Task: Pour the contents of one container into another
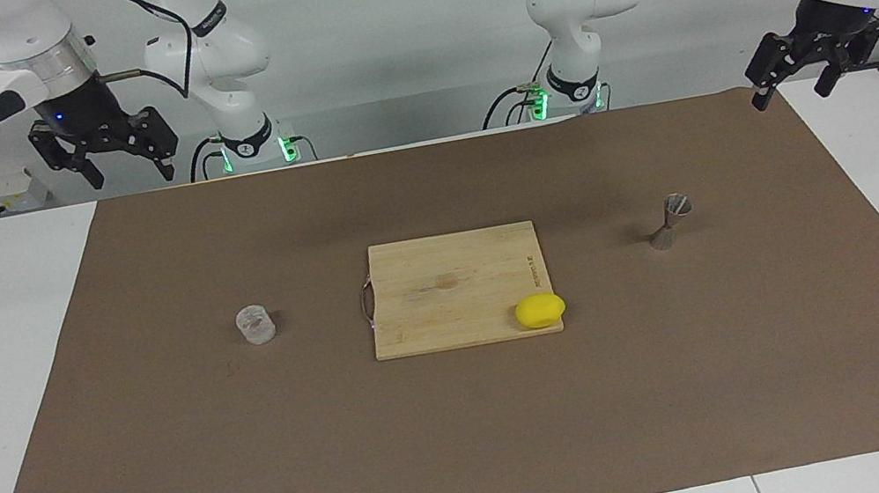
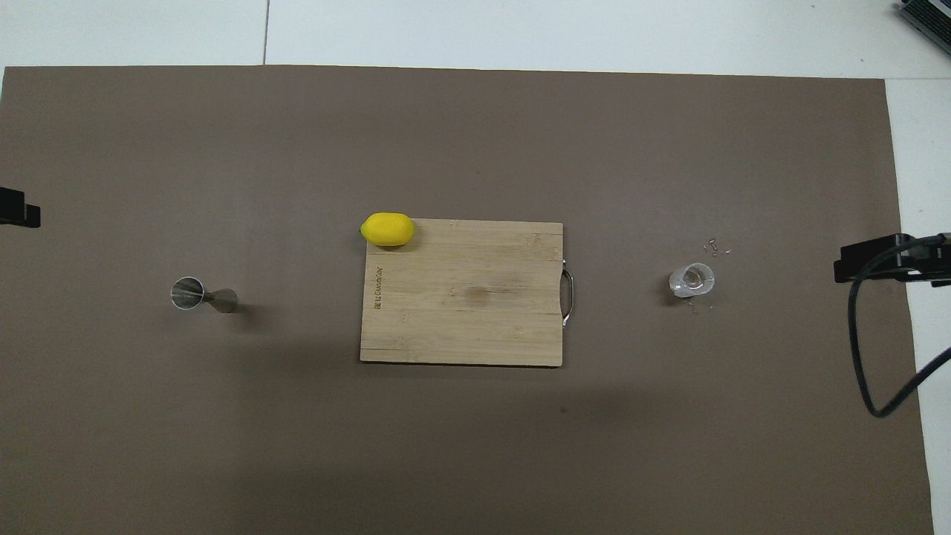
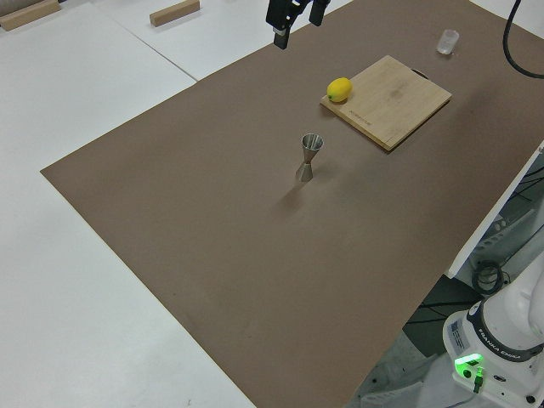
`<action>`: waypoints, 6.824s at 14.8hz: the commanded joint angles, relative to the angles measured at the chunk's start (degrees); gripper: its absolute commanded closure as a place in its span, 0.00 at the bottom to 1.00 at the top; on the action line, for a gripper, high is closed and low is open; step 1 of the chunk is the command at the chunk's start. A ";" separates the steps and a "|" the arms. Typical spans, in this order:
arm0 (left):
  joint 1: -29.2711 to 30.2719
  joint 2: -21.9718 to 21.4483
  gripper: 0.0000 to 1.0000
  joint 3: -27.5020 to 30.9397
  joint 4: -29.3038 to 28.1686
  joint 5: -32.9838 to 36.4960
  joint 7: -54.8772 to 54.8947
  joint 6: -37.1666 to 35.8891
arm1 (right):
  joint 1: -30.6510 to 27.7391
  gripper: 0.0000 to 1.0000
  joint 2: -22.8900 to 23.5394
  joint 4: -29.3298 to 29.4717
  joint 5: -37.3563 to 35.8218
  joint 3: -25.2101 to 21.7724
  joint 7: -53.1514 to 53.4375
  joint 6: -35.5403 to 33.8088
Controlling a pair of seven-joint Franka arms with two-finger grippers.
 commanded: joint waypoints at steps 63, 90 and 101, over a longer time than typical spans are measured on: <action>18.26 11.56 0.00 -0.37 -22.44 -56.65 104.92 -7.25 | 3.08 0.03 3.26 1.50 0.81 0.84 4.80 5.48; 23.72 22.04 0.14 -0.19 -33.25 -68.43 137.91 -13.85 | 2.28 0.09 4.67 -5.34 2.39 0.75 24.05 9.52; 24.07 22.13 0.69 -0.28 -31.67 -70.89 137.82 -14.73 | 0.97 0.00 3.09 -11.32 7.84 0.57 44.42 13.56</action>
